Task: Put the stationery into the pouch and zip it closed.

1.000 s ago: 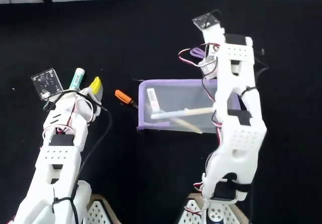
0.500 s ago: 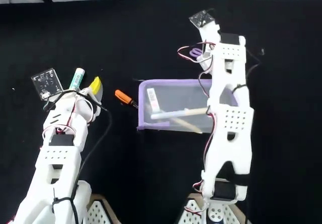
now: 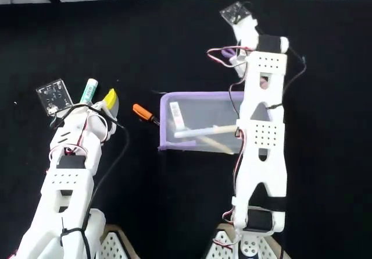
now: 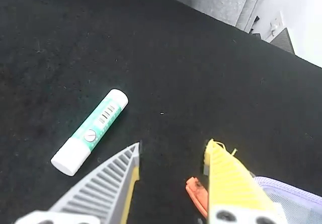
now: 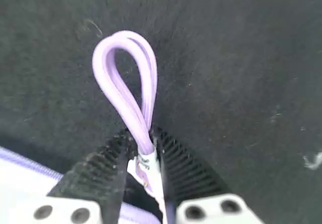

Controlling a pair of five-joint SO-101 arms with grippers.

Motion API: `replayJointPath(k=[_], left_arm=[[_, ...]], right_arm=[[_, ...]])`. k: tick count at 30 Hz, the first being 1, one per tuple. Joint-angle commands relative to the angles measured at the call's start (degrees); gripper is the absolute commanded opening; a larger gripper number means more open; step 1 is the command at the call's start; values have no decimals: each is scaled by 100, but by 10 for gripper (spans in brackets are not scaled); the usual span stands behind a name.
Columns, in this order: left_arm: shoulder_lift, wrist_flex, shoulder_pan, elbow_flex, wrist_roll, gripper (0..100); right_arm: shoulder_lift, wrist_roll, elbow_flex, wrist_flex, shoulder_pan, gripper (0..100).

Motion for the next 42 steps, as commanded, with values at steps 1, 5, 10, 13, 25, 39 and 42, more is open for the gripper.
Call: replayJointPath(k=[1, 5, 10, 13, 25, 39, 42], left_arm=[[0, -105, -13, -48, -53, 209], [0, -105, -22, -48, -53, 209], [0, -105, -22, -48, -53, 209], [0, -105, -31, -48, -53, 212], [0, -105, -13, -57, -53, 214], [0, -97, -13, -57, -53, 214], [0, -97, -4, -57, -53, 214]], right_arm=[[-971, -167, -295, 422, 105, 11], [-1771, -642, -295, 765, 79, 11], [-2888, -1064, -224, 949, 70, 11], [-3503, -1284, -224, 958, 97, 11], [-5877, -1644, -224, 932, -211, 11], [-7477, -1609, 171, 220, -642, 11], [-7653, -1609, 813, -202, -457, 11]])
